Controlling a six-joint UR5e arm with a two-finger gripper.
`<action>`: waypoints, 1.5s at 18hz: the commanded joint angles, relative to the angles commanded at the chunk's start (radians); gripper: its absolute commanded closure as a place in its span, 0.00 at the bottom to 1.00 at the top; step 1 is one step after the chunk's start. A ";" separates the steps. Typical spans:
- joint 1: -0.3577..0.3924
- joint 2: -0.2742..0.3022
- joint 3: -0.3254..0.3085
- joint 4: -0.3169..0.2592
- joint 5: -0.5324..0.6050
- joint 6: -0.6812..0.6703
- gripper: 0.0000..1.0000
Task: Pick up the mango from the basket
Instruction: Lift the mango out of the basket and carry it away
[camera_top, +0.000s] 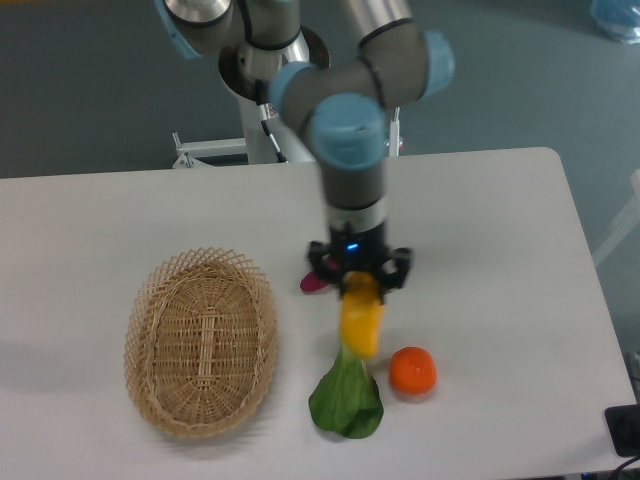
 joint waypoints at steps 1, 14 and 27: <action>0.026 0.000 0.000 -0.002 -0.009 0.035 0.41; 0.146 -0.002 -0.008 -0.008 -0.046 0.241 0.41; 0.160 -0.002 -0.015 -0.006 -0.074 0.237 0.41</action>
